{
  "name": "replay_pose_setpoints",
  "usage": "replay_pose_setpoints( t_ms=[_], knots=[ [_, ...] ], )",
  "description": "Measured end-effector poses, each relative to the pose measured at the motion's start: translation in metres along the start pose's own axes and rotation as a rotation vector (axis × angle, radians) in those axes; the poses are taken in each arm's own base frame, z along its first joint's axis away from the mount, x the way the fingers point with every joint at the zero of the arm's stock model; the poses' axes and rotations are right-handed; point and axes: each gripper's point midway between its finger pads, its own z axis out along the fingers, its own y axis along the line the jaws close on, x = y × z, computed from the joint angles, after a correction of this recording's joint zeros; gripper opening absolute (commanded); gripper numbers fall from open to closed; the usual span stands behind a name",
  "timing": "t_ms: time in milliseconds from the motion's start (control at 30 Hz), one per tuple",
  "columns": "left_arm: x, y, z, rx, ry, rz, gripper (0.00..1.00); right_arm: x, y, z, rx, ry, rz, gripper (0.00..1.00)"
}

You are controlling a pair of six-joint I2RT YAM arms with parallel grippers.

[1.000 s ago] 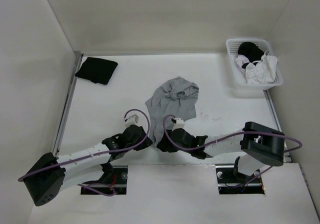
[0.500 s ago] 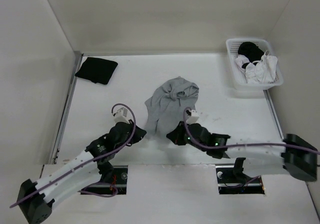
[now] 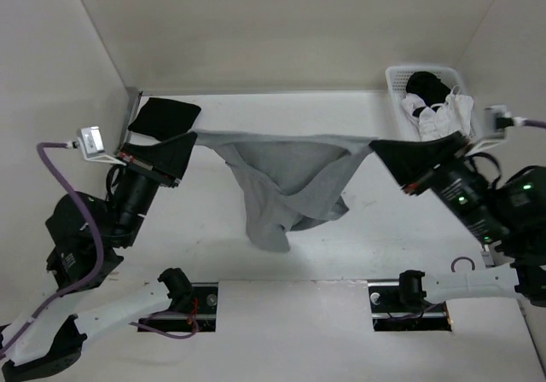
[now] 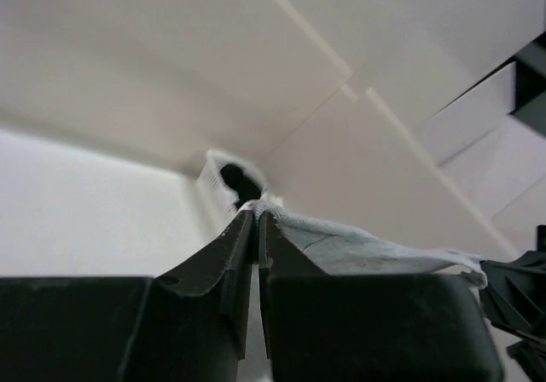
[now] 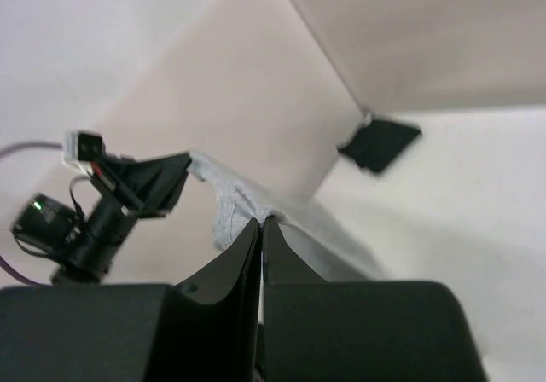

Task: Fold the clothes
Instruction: Flatten the tank top out

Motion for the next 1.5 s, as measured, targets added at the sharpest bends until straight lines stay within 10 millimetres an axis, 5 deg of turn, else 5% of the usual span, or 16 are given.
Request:
replay_pose_setpoints(
  t_ms=[67,167,333,433,600,733,800,833,900,967,1067,1100,1133,1200,1367,1500],
  knots=[
    [-0.027,-0.027,0.005,0.059,-0.054,0.000,0.00,-0.040,0.011,-0.006,-0.020,-0.063,-0.021,0.02],
    [-0.055,-0.059,0.017,0.117,-0.117,0.014,0.01,-0.067,0.023,-0.002,-0.028,-0.108,-0.087,0.02],
    [-0.065,-0.065,0.031,0.104,-0.175,0.072,0.03,-0.059,0.029,0.018,-0.010,-0.110,-0.236,0.03],
    [-0.071,-0.054,0.044,0.046,-0.236,0.122,0.03,-0.043,-0.002,0.048,0.089,-0.133,-0.318,0.03],
    [-0.028,0.044,0.103,-0.227,-0.241,0.281,0.03,0.020,-0.115,0.127,0.279,-0.005,-0.363,0.03],
    [0.021,0.181,0.186,-0.484,-0.092,0.319,0.04,0.052,-0.232,0.204,0.427,0.128,-0.298,0.03],
    [0.066,0.279,0.232,-0.633,0.047,0.302,0.10,0.071,-0.300,0.246,0.494,0.204,-0.243,0.16],
    [0.086,0.314,0.246,-0.700,0.125,0.291,0.21,0.076,-0.327,0.261,0.533,0.246,-0.217,0.38],
    [0.102,0.349,0.288,-0.734,0.169,0.275,0.41,0.064,-0.359,0.300,0.540,0.212,-0.184,0.58],
    [0.105,0.364,0.307,-0.741,0.177,0.268,0.45,0.052,-0.381,0.315,0.550,0.175,-0.156,0.58],
    [0.102,0.362,0.296,-0.751,0.175,0.259,0.42,0.052,-0.401,0.292,0.596,0.174,-0.122,0.44],
    [0.099,0.357,0.284,-0.752,0.167,0.256,0.40,0.059,-0.403,0.276,0.612,0.184,-0.104,0.36],
    [0.097,0.352,0.273,-0.757,0.167,0.252,0.38,0.070,-0.404,0.262,0.622,0.201,-0.089,0.13],
    [0.100,0.334,0.236,-0.736,0.138,0.233,0.33,0.100,-0.394,0.227,0.617,0.219,-0.051,0.04],
    [0.161,0.312,0.133,-0.710,0.220,0.203,0.28,0.210,-0.366,0.130,0.613,0.348,0.048,0.08],
    [0.219,0.336,0.037,-0.799,0.395,0.203,0.28,0.275,-0.369,0.046,0.689,0.461,0.088,0.27]
  ],
)
